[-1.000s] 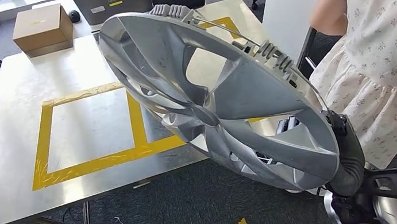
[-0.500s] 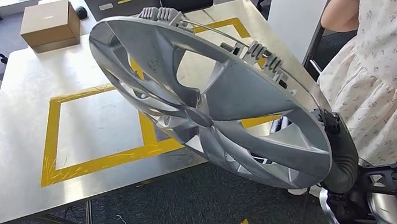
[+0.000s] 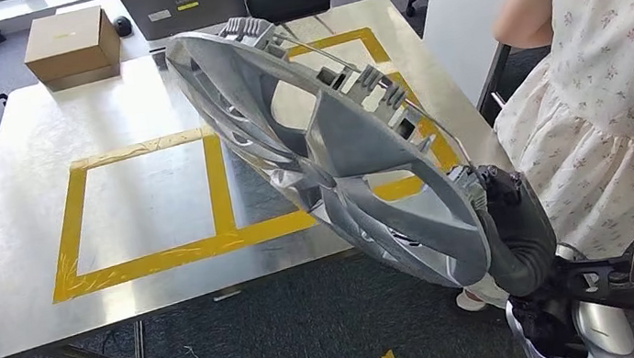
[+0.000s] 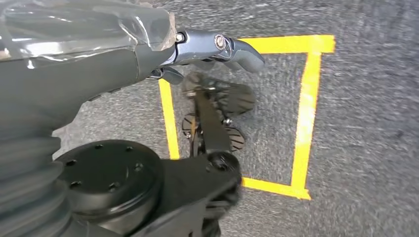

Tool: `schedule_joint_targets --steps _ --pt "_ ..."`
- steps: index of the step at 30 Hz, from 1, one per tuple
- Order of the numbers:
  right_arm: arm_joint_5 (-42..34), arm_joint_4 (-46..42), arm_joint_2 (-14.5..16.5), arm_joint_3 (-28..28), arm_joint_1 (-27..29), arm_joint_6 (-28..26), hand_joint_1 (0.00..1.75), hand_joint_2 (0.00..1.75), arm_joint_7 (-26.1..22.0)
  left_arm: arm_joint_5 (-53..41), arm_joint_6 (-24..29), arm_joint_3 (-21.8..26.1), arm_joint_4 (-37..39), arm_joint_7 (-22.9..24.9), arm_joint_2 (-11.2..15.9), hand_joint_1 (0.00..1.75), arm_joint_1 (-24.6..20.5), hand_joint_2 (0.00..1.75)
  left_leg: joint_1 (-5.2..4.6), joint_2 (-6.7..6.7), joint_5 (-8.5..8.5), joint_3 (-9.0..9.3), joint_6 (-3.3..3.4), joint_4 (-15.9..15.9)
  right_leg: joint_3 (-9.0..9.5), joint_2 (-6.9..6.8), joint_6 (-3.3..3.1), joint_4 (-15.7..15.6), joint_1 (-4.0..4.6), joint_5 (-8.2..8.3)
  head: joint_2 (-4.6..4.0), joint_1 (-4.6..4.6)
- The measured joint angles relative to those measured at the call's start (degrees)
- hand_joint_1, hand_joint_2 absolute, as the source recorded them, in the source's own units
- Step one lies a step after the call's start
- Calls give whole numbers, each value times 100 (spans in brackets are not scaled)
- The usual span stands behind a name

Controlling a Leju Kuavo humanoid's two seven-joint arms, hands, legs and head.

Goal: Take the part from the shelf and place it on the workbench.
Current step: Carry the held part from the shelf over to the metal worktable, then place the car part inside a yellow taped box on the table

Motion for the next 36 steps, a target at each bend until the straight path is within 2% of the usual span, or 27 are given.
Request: schedule_joint_targets --steps 1,2,4,6,7,8,10,11,12,13,15,16,17,20,22,23,25,26,27,28,30,31,32,33,36 --pt "45 12 -8 -5 -5 -8 175 175 -40 11 3 9 31 10 -2 0 10 175 -13 0 92 152 30 -310 -7 0 11 2 13 -1 0 1" --pt "71 24 -15 -10 -10 -14 175 175 -66 19 4 14 56 18 -3 0 20 175 -29 -1 117 232 56 -479 -18 -1 25 3 24 -1 0 1" --pt "96 44 -28 -16 -19 -21 175 175 -88 30 7 17 98 33 -5 0 40 175 -56 -2 105 246 105 -536 -27 -2 82 -12 29 8 0 1" --pt "145 52 -42 -21 -27 -33 175 175 -113 38 25 19 121 66 -13 0 55 175 -40 6 149 301 176 -609 -69 -6 124 69 20 -47 0 7" --pt "197 57 -47 -23 -44 -49 175 175 -129 44 46 23 130 92 -18 0 56 175 -28 11 174 330 211 -647 -155 -9 119 251 20 -142 0 10" --pt "278 67 -52 -26 -66 -79 175 175 -145 48 74 28 139 124 -24 0 56 175 -18 15 191 347 233 -670 -302 -11 99 561 16 -284 0 14" --pt "559 100 -56 -29 -130 -221 175 175 -174 37 127 38 160 178 -28 0 58 175 -25 18 194 341 251 -668 -686 -12 73 1363 14 -587 0 16" --pt "771 116 -56 -32 -166 -343 175 175 -188 19 149 39 166 193 -30 0 59 175 -29 17 192 338 252 -663 -818 -12 88 1634 10 -660 0 16" --pt "1028 128 -56 -36 -208 -497 175 175 -204 -2 166 39 171 203 -30 0 58 175 -30 12 190 336 250 -655 -845 -13 127 1688 5 -644 0 16" --pt "1298 136 -56 -39 -256 -663 175 175 -218 -26 186 38 173 207 -31 0 53 175 -30 4 186 336 244 -641 -750 -14 180 1494 -4 -542 0 16" --pt "1832 140 -56 -43 -364 -995 175 175 -245 -56 212 37 172 207 -37 0 34 175 -36 -16 164 330 213 -598 -346 -23 258 675 -16 -243 0 18" --pt "2093 140 -55 -41 -414 -1155 175 175 -262 -68 226 36 171 207 -40 0 21 175 -50 -23 147 318 188 -568 -176 -25 249 336 -17 -130 0 15" --pt "2359 143 -54 -33 -457 -1312 175 175 -285 -87 234 35 167 207 -42 0 8 175 -63 -26 136 303 162 -545 -75 -25 221 132 -11 -68 0 14" --pt "3147 155 -50 37 -551 -1803 175 175 -428 -169 247 34 141 234 -44 0 -21 175 -60 -20 120 269 95 -513 -49 -13 115 64 -3 -21 0 10" --pt "3725 166 -47 146 -643 -2257 175 175 -606 -237 252 31 116 282 -55 0 -38 175 -37 -9 -31 168 35 -309 -46 -11 55 48 -33 -2 0 7" --pt "4027 181 -48 220 -706 -2529 175 175 -702 -272 257 27 104 312 -61 0 -52 175 -24 -4 -187 42 1 -46 -45 -12 27 43 -44 4 0 5" --pt "4591 255 -59 398 -851 -3092 175 175 -851 -339 270 16 78 361 -70 0 -77 175 -3 0 -536 -318 -52 724 -53 -12 -5 45 -30 6 0 2" --pt "4819 315 -68 496 -927 -3329 175 175 -890 -376 274 9 66 388 -73 0 -87 175 3 1 -624 -469 -64 1032 -53 -10 -6 46 -24 5 0 3" --pt "5025 395 -81 610 -1008 -3537 175 175 -913 -418 274 -1 52 417 -76 0 -97 175 7 1 -608 -537 -64 1158 -48 -4 -6 47 -18 4 0 3" --pt "5198 483 -95 729 -1092 -3703 175 175 -922 -453 269 -14 37 451 -77 0 -111 175 7 2 -482 -493 -51 1047 -40 4 -6 47 -14 4 0 3" --pt "5477 685 -120 999 -1284 -3961 175 175 -928 -514 242 -43 10 509 -72 0 -159 175 -4 2 -75 -143 21 290 -22 26 -4 45 -7 3 0 3" --pt "5581 794 -133 1140 -1383 -4058 175 175 -928 -529 223 -55 -2 528 -69 0 -190 175 -17 4 65 37 62 -89 -25 35 0 47 12 4 0 4" --pt "5655 908 -144 1280 -1478 -4137 175 175 -928 -542 203 -65 -13 540 -66 0 -224 175 -33 6 135 157 97 -348 -37 40 9 48 24 9 0 3" --pt "5706 1030 -155 1415 -1561 -4196 175 175 -923 -550 187 -73 -24 549 -65 0 -252 175 -48 7 136 200 119 -458 -53 42 24 47 31 14 0 5" --pt "5794 1384 -191 1764 -1763 -4317 175 175 -886 -569 145 -96 -65 574 -73 0 -292 175 -45 9 173 244 180 -560 -93 36 103 57 38 11 0 7"
